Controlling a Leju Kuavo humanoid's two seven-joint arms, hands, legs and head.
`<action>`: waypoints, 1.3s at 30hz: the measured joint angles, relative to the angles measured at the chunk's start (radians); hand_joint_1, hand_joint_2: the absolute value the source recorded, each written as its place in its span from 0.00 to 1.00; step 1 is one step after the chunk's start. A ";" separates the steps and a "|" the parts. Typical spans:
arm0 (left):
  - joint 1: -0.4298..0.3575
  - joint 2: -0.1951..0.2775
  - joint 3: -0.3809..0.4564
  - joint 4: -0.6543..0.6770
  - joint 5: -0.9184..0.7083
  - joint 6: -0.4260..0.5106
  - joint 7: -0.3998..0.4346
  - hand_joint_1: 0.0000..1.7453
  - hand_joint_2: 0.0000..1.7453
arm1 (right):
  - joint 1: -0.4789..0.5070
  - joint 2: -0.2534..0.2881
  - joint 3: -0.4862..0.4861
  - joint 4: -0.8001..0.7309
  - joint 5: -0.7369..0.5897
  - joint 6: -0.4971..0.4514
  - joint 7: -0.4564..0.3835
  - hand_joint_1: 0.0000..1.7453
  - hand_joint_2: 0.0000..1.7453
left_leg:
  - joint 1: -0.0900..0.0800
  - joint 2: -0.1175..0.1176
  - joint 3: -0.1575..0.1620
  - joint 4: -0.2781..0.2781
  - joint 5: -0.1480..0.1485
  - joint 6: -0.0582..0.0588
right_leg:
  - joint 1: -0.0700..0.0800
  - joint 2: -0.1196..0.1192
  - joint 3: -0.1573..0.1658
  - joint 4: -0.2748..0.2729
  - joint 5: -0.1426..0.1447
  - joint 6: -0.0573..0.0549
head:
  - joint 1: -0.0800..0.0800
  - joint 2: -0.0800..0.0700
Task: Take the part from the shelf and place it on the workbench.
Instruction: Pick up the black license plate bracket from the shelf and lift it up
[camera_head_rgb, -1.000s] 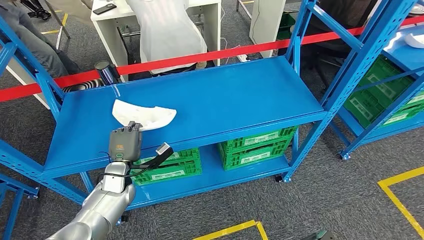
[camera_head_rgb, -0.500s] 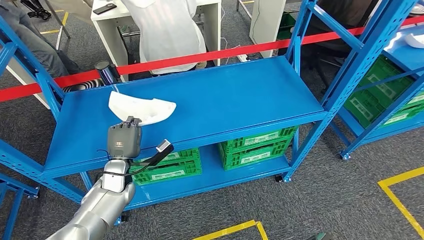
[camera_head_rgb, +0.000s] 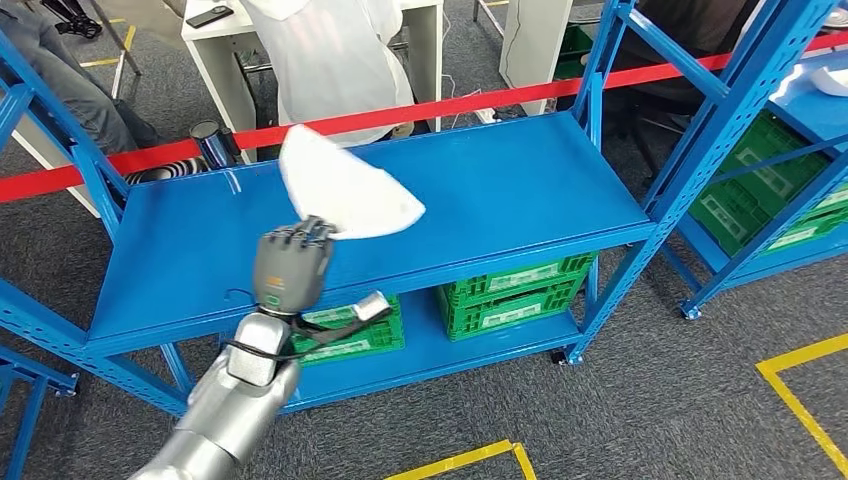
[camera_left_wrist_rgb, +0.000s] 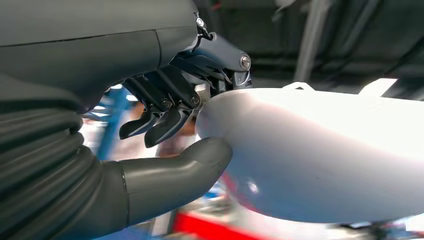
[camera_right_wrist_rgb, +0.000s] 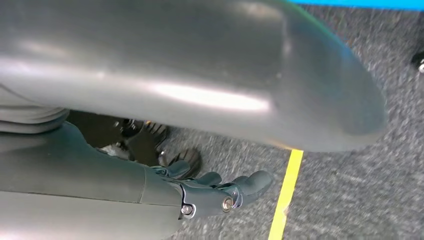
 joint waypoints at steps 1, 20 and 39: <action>0.014 -0.015 0.003 -0.034 0.001 0.000 -0.035 1.00 1.00 | 0.005 0.000 0.000 0.000 0.000 0.000 0.000 0.00 0.00 | 0.000 0.001 0.000 0.000 0.000 0.000 | 0.000 0.001 0.000 0.000 0.000 0.000 | 0.000 0.000; 0.250 -0.176 0.018 -0.490 0.146 0.000 -0.459 1.00 1.00 | 0.046 0.010 -0.002 0.000 0.000 0.000 0.019 0.00 0.00 | -0.006 0.001 0.000 0.005 -0.008 0.009 | -0.004 0.001 0.003 -0.002 -0.003 0.007 | 0.000 0.000; 0.298 -0.170 0.050 -0.564 0.148 0.000 -0.534 1.00 1.00 | 0.045 0.009 0.000 0.000 0.000 0.000 0.003 0.00 0.00 | 0.013 0.009 -0.023 0.009 0.020 0.017 | -0.017 0.003 0.015 0.088 -0.081 0.046 | 0.007 0.000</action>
